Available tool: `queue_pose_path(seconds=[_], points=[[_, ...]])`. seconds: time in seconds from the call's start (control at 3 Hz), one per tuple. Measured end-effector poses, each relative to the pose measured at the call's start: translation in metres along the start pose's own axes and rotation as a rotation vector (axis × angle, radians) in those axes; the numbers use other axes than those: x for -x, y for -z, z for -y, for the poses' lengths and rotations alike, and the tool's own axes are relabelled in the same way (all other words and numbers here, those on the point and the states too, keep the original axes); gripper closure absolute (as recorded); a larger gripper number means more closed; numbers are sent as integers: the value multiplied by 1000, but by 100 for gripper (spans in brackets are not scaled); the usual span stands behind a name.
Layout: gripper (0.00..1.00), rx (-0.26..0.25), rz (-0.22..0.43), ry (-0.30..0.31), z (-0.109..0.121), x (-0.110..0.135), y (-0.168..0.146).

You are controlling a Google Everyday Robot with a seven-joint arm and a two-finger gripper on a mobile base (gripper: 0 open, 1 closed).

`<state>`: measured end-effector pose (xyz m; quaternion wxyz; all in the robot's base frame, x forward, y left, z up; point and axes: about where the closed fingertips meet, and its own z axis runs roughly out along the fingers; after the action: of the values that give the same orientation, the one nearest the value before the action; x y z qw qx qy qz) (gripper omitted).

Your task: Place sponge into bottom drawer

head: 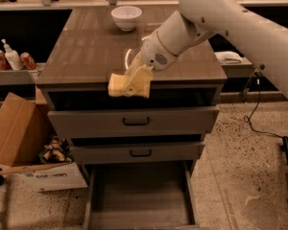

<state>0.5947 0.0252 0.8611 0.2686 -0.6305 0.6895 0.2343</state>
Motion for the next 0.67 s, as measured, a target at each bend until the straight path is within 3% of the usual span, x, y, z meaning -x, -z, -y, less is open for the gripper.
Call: queue_pose_path(seconds=[0.33,0.67], points=[[100,-1,1,2,0,1,0],[100,46,-27,-17,-36,-17,-25]])
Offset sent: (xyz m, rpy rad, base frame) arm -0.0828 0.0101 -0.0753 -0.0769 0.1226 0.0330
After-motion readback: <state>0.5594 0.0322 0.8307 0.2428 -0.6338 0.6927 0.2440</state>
